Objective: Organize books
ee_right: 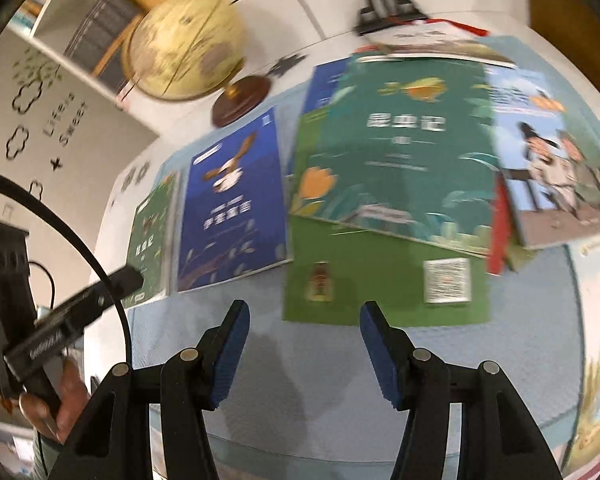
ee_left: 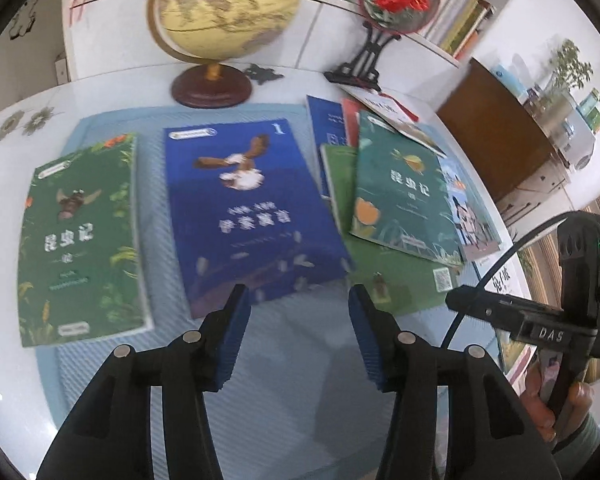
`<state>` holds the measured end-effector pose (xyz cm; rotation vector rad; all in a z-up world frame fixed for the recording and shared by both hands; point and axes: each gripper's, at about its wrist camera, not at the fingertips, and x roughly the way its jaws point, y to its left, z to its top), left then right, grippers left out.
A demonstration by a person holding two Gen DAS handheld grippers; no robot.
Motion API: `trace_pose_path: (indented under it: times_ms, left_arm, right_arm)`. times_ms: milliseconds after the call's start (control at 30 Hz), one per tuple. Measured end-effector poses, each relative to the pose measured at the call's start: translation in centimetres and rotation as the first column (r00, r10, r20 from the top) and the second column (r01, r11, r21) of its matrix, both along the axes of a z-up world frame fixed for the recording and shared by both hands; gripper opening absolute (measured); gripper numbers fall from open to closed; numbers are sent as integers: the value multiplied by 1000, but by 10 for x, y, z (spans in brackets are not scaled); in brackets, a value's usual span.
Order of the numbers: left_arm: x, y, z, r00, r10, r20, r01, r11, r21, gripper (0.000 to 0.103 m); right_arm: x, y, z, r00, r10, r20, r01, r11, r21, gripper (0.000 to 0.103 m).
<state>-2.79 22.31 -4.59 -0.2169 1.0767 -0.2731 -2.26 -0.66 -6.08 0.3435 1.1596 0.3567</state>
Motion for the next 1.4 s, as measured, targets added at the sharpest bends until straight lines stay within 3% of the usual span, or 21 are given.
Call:
trace_pose_path:
  times_ms: [267, 533, 700, 867, 1133, 1400]
  left_arm:
    - [-2, -20, 4, 996, 85, -9, -84, 995, 62, 49]
    - [11, -1, 16, 984, 178, 32, -180, 977, 118, 49]
    - [41, 23, 9, 967, 250, 54, -256, 954, 158, 49]
    - [73, 43, -7, 957, 287, 45, -291, 942, 167, 49]
    - [118, 62, -51, 949, 315, -12, -308, 934, 182, 49]
    - [127, 61, -76, 943, 329, -55, -313, 929, 195, 49]
  right_arm:
    - [14, -8, 9, 996, 86, 14, -86, 996, -14, 58]
    - [59, 32, 42, 966, 224, 127, -213, 972, -99, 58]
    - [95, 68, 48, 939, 286, 191, -248, 948, -198, 58]
    - [134, 102, 38, 934, 302, 189, -257, 938, -231, 58]
    - [186, 136, -7, 948, 297, 112, -260, 929, -262, 58]
    - [210, 151, -39, 954, 295, 53, -267, 916, -299, 53]
